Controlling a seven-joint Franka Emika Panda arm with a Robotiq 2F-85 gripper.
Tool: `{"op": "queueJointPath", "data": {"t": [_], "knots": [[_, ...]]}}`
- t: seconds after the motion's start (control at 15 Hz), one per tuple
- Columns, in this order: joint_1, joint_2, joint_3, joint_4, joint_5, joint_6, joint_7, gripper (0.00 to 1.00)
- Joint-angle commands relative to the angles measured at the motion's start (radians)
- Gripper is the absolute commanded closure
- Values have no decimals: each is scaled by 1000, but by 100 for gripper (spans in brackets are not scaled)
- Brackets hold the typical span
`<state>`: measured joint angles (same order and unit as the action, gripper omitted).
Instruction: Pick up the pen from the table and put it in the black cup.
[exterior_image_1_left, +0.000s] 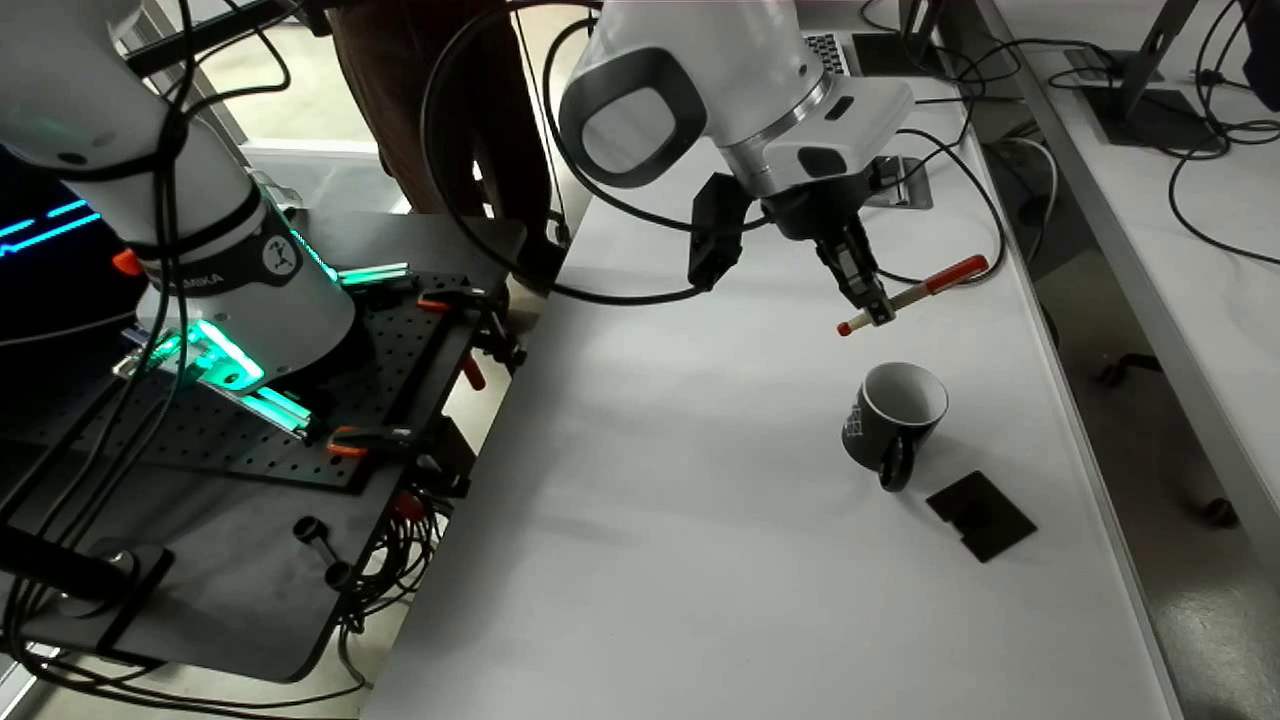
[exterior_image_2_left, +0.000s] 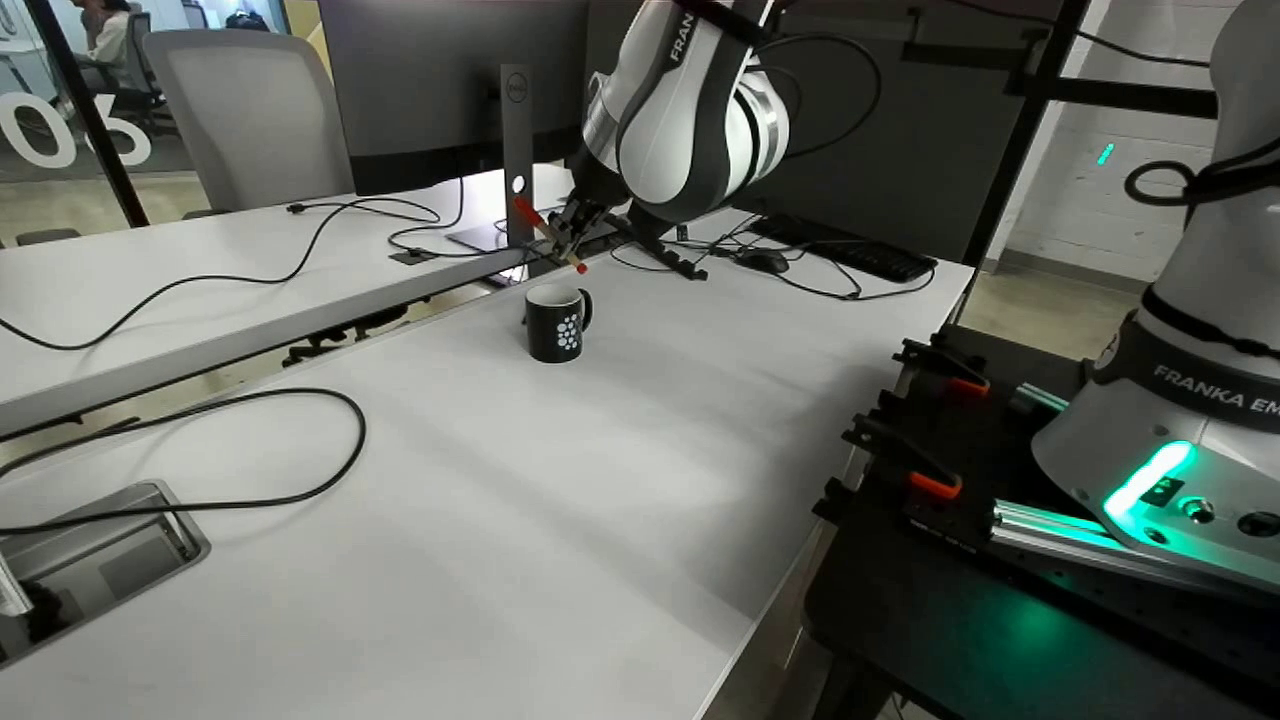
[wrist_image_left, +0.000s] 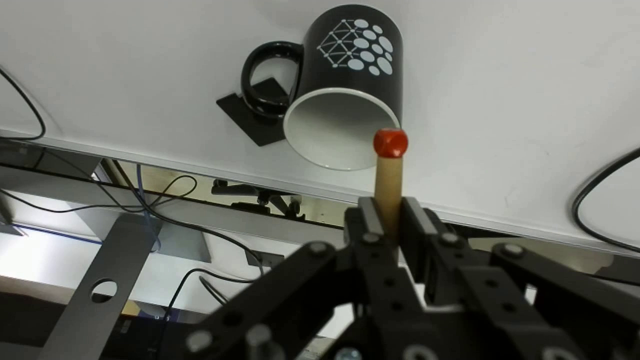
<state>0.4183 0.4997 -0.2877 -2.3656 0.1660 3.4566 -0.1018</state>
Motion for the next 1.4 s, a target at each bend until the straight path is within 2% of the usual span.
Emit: {"op": "queueJointPath", "data": {"t": [0.0,0.07,0.27,0.67,1.33], "knots": [[-10,-1,11,1,9,0,-13,85],[-10,-1,11,1,9,0,-13,96],[-45,-13,31,5,-16,-2,-15,96],[-68,-19,18,53,-21,-1,-34,96],[-70,41,22,236,-8,-3,15,96]]}}
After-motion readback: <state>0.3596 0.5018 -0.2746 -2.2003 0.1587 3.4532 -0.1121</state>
